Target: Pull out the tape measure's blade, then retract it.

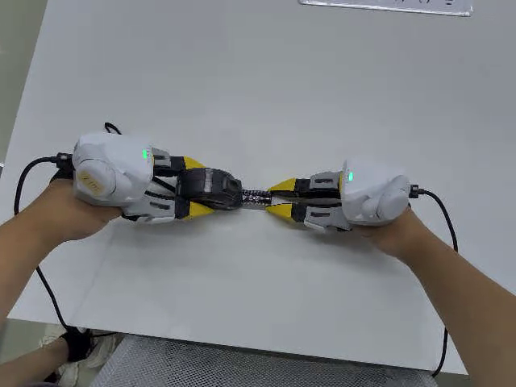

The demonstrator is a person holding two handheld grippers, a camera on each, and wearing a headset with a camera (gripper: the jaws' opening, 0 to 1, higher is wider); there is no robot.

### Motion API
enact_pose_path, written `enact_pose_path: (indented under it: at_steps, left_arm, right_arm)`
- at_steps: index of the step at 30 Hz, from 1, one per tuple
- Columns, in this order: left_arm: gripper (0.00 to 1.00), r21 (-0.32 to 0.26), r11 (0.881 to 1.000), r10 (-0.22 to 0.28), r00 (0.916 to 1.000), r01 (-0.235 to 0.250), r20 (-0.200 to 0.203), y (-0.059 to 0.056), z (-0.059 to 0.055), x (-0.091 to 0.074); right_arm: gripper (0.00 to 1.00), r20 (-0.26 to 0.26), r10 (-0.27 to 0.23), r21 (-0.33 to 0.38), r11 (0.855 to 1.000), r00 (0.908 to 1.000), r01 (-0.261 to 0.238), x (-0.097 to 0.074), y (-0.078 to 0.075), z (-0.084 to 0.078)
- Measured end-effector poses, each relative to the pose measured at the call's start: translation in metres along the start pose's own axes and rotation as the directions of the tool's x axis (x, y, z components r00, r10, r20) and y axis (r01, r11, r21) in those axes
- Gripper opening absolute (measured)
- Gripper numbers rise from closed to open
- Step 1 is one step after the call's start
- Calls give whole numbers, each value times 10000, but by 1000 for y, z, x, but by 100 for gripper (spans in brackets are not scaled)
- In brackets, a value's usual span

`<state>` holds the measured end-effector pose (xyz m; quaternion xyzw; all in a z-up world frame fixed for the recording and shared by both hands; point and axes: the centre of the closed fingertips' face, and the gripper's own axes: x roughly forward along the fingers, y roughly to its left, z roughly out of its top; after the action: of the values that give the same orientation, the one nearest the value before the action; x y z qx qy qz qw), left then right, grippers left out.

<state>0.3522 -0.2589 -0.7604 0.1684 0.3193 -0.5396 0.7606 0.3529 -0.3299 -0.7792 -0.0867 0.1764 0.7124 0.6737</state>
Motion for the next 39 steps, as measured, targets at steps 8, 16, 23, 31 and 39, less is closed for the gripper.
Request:
enact_pose_path:
  at_steps: [8,16,23,31,39]
  left_arm:
    - [31,-11,10000,-73,9999,73,86,1,0,0]
    - [31,62,10000,52,10000,-52,-64,-1,0,0]
    - [31,121,9998,155,9996,-153,-224,-1,-1,0]
    - [32,230,9995,210,9992,-202,-335,-1,-2,0]
    - [31,247,9994,236,9992,-227,-329,-1,-2,0]
  right_arm:
    - [10,47,-32,64,10000,10000,32,0,-1,0]
    - [10,109,-37,27,10000,9999,36,0,-2,0]
    - [10,142,6,30,10000,9999,-6,0,-3,0]
    - [10,109,62,37,10000,9999,-62,0,-3,0]
    - [10,74,59,34,10000,10000,-59,0,-2,1]
